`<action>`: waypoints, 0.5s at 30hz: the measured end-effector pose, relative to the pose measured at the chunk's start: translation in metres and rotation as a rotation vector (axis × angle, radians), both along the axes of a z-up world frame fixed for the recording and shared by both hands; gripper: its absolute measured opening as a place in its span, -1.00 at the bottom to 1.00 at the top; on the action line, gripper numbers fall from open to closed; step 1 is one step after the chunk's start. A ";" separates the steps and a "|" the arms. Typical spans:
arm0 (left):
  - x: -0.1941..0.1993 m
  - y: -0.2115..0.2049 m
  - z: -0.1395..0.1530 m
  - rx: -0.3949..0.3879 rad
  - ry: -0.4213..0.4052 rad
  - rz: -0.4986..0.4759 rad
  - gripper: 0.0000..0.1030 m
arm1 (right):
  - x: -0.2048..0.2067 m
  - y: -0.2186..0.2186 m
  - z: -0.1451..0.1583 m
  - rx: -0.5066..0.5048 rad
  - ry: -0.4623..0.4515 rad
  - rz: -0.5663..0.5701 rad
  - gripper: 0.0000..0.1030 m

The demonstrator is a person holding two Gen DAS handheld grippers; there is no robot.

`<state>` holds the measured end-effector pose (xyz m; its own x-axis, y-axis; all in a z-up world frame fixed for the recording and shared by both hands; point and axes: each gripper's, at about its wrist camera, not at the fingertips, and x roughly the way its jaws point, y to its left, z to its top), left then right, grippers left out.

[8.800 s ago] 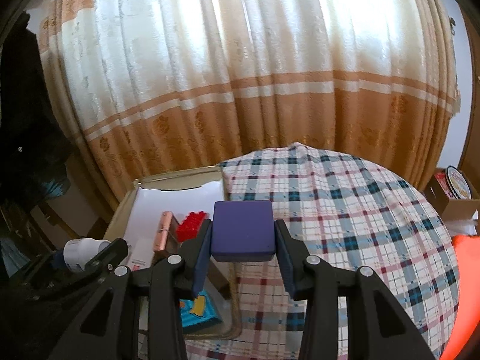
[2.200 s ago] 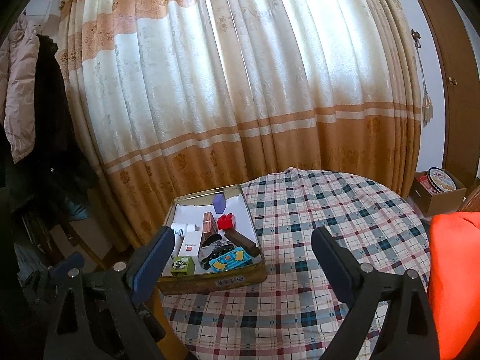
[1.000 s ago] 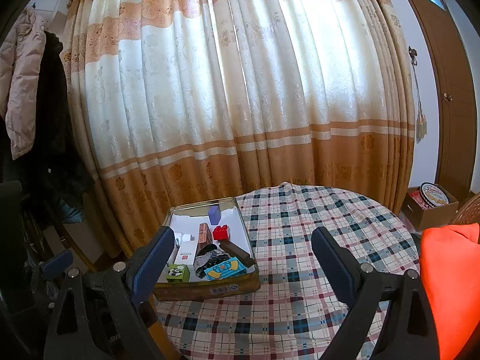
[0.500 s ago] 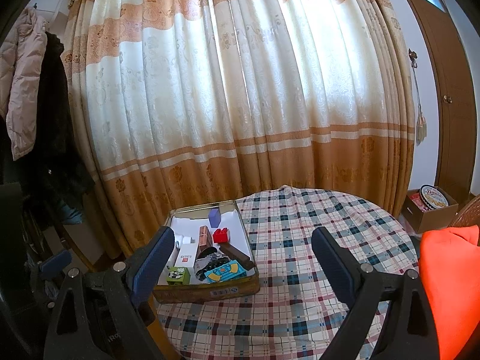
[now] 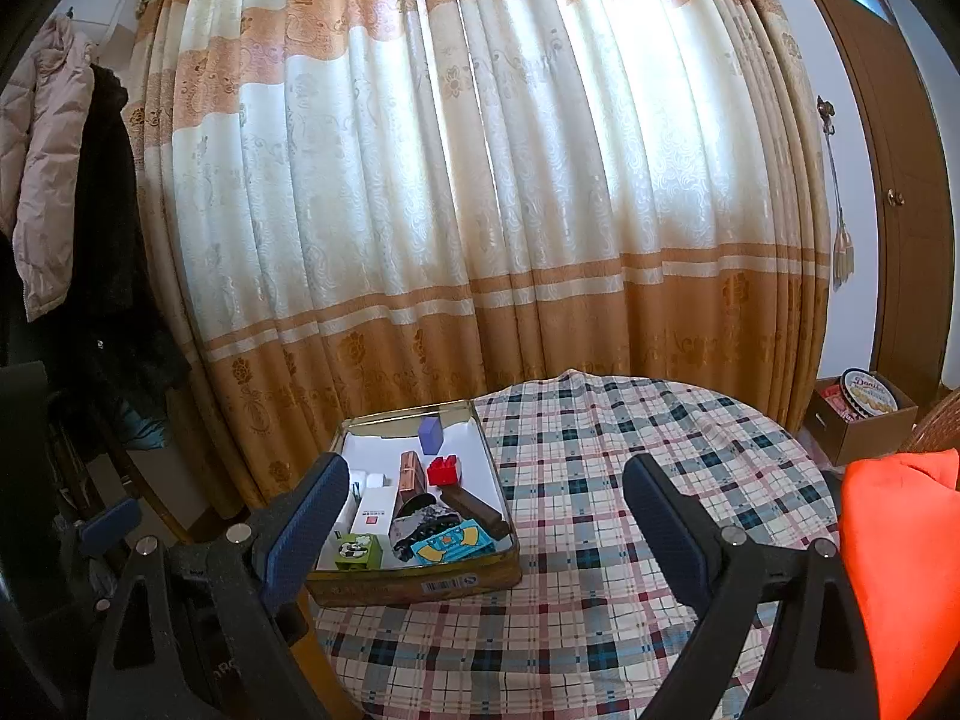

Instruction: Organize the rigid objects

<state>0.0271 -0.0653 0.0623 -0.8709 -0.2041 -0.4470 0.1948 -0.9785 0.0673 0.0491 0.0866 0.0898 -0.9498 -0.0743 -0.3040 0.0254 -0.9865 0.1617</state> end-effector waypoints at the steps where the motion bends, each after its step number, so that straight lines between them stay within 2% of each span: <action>1: 0.000 0.000 0.000 0.000 -0.001 0.000 0.99 | 0.000 0.000 0.000 0.000 -0.001 0.000 0.84; 15: -0.001 -0.002 -0.001 0.019 -0.011 -0.007 0.99 | 0.000 0.000 0.000 0.002 0.000 0.002 0.84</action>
